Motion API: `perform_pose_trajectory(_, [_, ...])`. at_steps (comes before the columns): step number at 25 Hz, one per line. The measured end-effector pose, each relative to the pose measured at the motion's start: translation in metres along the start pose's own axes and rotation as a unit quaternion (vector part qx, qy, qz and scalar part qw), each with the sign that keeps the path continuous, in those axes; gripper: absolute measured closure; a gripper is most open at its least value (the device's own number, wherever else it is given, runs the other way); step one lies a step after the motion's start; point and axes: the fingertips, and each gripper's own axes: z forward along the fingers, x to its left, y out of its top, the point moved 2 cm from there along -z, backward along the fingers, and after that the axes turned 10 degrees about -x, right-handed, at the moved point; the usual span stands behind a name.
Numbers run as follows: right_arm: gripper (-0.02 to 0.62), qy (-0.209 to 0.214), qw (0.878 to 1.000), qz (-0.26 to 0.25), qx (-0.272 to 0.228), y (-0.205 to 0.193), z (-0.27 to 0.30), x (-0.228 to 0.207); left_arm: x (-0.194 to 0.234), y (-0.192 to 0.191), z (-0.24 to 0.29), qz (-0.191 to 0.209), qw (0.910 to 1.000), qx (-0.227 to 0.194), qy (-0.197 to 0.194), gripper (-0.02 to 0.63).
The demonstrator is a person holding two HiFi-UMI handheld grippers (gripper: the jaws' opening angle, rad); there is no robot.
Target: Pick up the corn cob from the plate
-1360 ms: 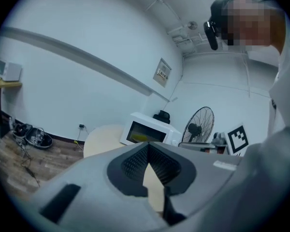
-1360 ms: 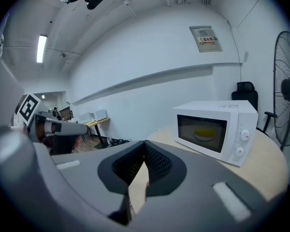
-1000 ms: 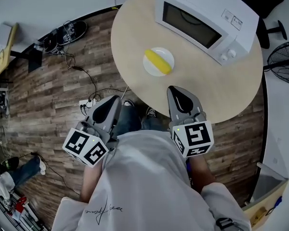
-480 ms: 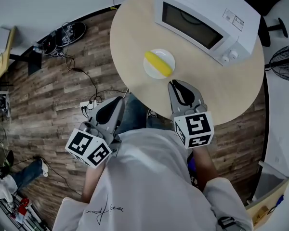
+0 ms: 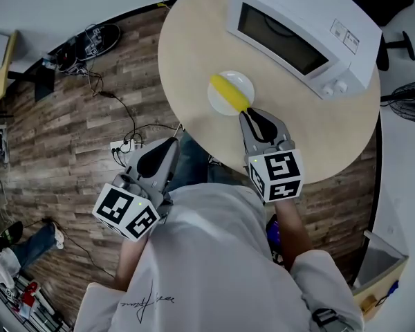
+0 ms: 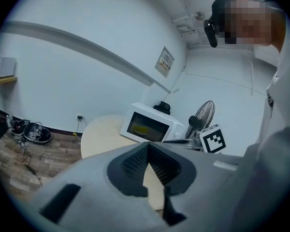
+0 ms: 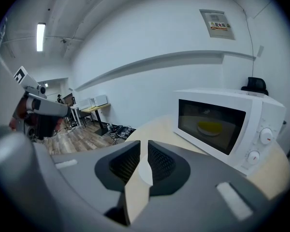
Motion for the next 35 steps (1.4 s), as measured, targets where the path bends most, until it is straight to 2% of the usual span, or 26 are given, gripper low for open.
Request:
perform_pose_trajectory(25, [0.494, 0.008, 0.997, -0.002, 0.083, -0.035, 0.076, -0.012, 0.045, 0.001, 0.009, -0.017, 0.9993, 0.032, 0.003, 0.614])
perform_pose_trajectory(35, [0.473, 0.006, 0.991, -0.025, 0.13, -0.058, 0.095, -0.021, 0.06, -0.001, 0.013, -0.019, 0.999, 0.04, 0.008, 0.614])
